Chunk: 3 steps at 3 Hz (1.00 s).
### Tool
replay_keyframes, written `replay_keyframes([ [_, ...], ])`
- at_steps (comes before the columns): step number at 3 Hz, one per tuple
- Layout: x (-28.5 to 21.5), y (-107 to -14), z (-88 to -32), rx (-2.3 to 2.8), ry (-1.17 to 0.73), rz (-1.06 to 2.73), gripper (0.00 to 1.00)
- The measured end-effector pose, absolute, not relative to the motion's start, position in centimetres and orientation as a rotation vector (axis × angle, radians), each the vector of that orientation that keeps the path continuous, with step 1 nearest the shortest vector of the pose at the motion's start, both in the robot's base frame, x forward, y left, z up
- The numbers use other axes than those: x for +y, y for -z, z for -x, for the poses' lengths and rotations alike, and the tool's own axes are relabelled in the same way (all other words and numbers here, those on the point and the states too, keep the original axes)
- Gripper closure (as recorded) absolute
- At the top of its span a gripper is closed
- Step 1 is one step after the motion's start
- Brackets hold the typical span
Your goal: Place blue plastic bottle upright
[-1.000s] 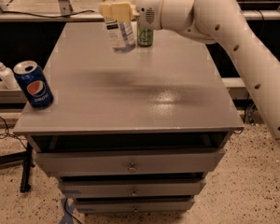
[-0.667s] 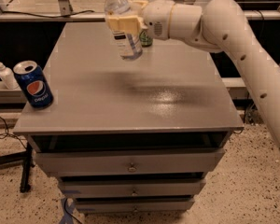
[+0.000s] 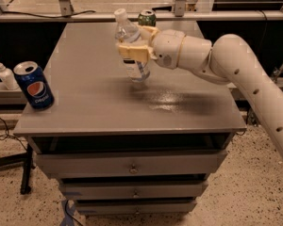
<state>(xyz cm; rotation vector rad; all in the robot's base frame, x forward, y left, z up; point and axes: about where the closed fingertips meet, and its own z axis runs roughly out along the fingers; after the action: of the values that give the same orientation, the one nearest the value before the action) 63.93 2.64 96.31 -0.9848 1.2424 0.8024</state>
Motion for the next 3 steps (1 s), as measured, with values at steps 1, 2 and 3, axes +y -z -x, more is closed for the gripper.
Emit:
replay_keyframes([
  [1,3.6,-95.2,-63.6,1.198,-0.826,0.93,1.0],
  [2,4.2,-94.8,-63.5,1.177,-0.842,0.884,1.0],
  [3,3.8,-94.1,-63.3,1.198,-0.839,0.827,0.81],
])
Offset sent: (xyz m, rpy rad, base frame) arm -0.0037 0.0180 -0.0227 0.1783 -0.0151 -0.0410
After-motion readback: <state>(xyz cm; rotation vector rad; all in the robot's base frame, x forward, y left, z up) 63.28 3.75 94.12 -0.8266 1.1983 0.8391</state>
